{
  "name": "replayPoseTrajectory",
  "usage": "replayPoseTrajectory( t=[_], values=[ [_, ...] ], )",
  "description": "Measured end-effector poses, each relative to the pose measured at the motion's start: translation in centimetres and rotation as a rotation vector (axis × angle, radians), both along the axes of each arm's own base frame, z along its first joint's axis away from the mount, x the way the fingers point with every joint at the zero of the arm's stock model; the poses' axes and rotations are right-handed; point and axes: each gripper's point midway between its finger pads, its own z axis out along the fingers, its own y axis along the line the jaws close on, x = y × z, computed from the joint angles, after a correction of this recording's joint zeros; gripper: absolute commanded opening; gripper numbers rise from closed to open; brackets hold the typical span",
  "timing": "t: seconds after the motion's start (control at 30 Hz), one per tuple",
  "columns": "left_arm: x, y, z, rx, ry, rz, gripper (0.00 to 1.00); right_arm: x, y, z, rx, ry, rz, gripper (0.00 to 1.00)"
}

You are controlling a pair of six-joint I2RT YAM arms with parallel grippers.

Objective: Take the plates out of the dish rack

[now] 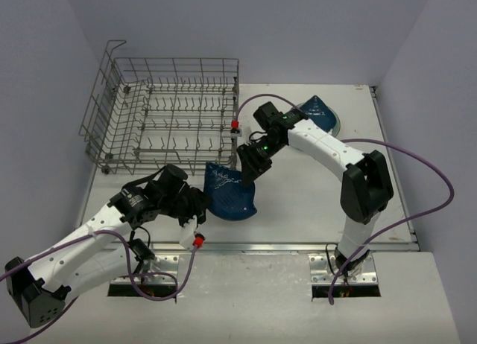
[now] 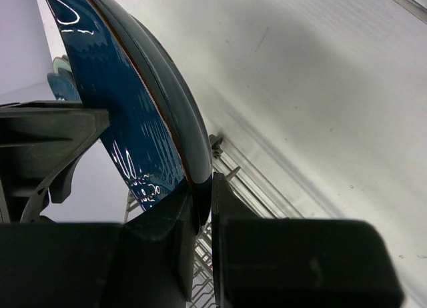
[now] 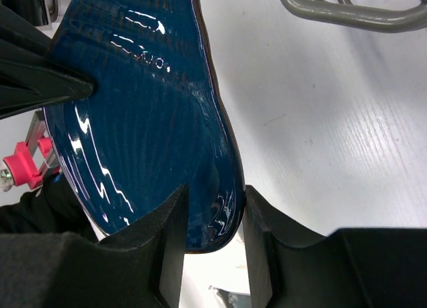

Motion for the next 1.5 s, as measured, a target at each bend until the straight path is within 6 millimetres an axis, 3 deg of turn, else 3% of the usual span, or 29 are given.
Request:
replayPoseTrajectory(
  t=[0.13, 0.33, 0.47, 0.53, 0.57, 0.63, 0.73, 0.93, 1.23, 1.5],
  values=[
    [-0.2, 0.0, -0.1, 0.000, 0.007, -0.004, 0.00, 0.2, -0.3, -0.4, -0.013, 0.004, -0.004, 0.03],
    [-0.3, -0.2, -0.5, -0.014, -0.004, -0.017, 0.00, 0.5, -0.3, -0.4, -0.018, 0.039, -0.019, 0.00],
    [-0.2, -0.4, -0.6, -0.030, -0.015, -0.021, 0.29, 0.6, -0.4, -0.3, -0.025, 0.037, -0.022, 0.00],
    [0.0, -0.7, -0.2, -0.052, -0.042, -0.026, 0.59, 0.8, -0.4, 0.0, -0.017, 0.030, -0.022, 0.00],
    [0.3, -0.8, 0.1, -0.065, -0.058, -0.024, 0.68, 1.1, -0.5, 0.2, -0.010, 0.027, -0.025, 0.00],
    [1.0, -1.4, 1.3, -0.102, -0.112, -0.026, 0.84, 1.6, -0.7, 0.6, 0.008, 0.028, -0.040, 0.00],
    [1.9, -2.0, 3.0, -0.149, -0.185, -0.027, 0.98, 3.0, -2.0, 1.4, 0.033, 0.029, -0.094, 0.00],
    [3.0, -2.8, 5.2, -0.212, -0.272, -0.026, 1.00, 8.0, -7.6, 3.7, 0.115, 0.029, -0.316, 0.00],
    [4.8, -3.6, 8.8, -0.297, -0.407, 0.002, 1.00, 14.3, -18.4, 8.8, 0.265, -0.068, -0.704, 0.00],
    [8.1, -3.4, 11.1, -0.319, -0.476, 0.135, 1.00, 18.0, -26.5, 7.2, 0.284, -0.055, -1.047, 0.00]
  ],
)
